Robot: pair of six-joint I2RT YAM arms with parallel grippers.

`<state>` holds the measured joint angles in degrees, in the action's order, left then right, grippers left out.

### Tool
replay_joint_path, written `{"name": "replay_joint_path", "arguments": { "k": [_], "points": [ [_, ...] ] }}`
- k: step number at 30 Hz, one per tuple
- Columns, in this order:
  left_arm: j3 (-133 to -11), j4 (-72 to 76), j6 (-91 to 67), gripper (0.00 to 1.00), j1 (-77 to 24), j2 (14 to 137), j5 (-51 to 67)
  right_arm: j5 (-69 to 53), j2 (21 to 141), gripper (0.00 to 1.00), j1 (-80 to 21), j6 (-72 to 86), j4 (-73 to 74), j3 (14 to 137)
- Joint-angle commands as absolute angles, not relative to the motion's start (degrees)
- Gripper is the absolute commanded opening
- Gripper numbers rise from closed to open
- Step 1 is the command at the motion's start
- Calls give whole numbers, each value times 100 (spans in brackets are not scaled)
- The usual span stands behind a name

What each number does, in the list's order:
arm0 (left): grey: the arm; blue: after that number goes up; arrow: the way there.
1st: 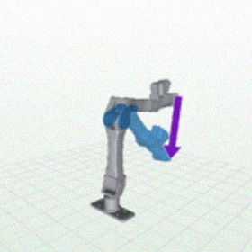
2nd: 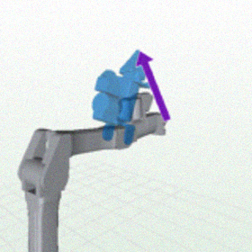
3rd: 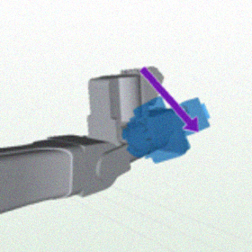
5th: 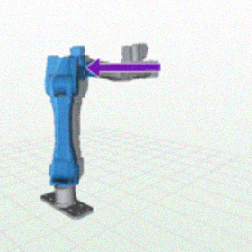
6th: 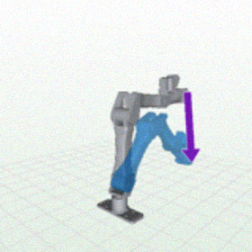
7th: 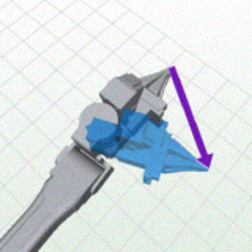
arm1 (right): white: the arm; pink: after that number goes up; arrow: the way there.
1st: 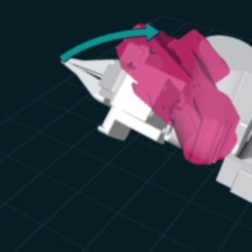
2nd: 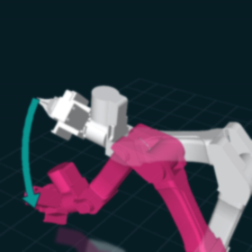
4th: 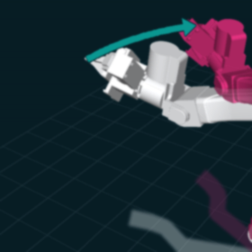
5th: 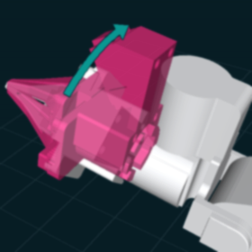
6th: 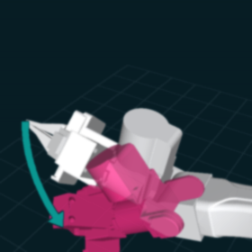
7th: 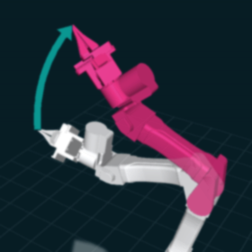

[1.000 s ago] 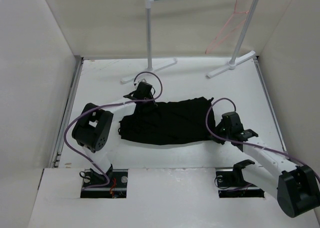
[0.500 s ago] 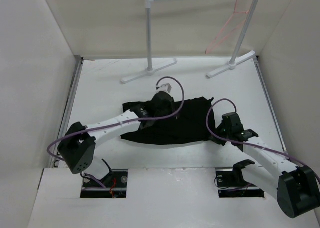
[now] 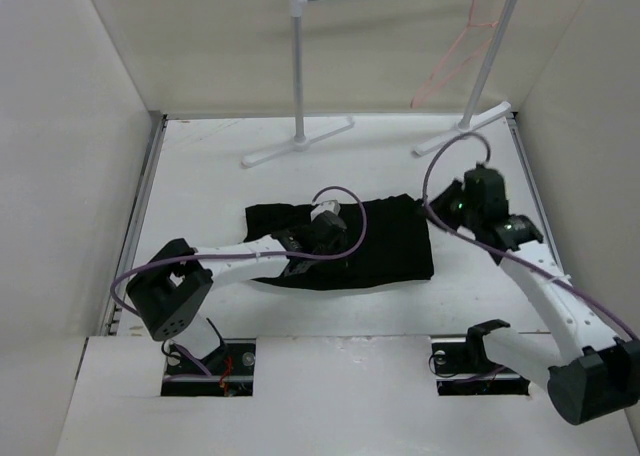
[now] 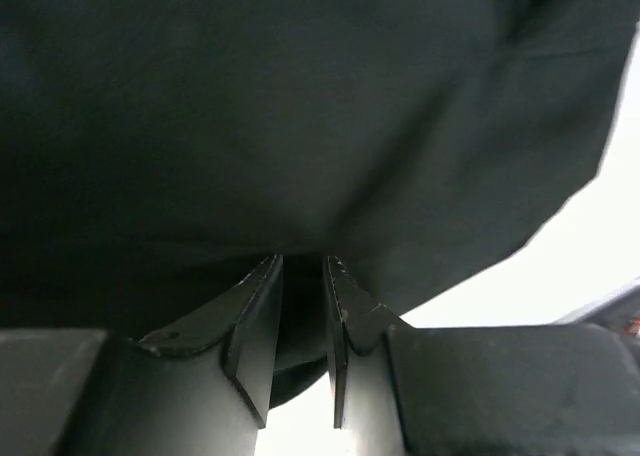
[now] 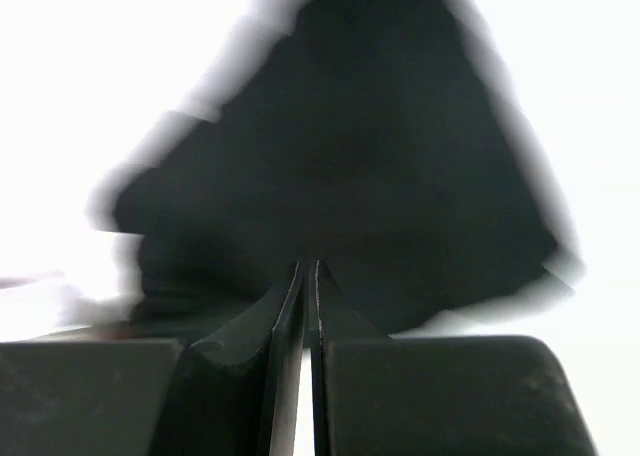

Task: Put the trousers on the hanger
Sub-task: Fold the trousers at the center of the board.

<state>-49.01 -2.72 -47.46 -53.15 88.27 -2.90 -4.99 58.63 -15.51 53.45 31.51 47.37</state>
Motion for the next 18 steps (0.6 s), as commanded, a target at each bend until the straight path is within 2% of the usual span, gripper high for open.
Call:
{"name": "replay_joint_path", "arguments": {
  "k": [1, 5, 11, 18],
  "points": [
    [-4624, -176, -4860, 20, -5278, 8842, -387, -668, 5695, 12, -1516, 4904, 2988, 5852],
    [-4526, -141, -4869, 20, -5260, 8807, -387, -642, 6133, 13, -1516, 4843, 2752, 6179],
    [-4500, -114, -4887, 20, -5207, 8780, -387, -948, 7214, 12, -1455, 4851, 1198, 5222],
    [-4281, -158, -4966, 21, -5102, 8578, -387, -1275, 8550, 9, -1060, 5228, -526, 4703]
  ]
}}
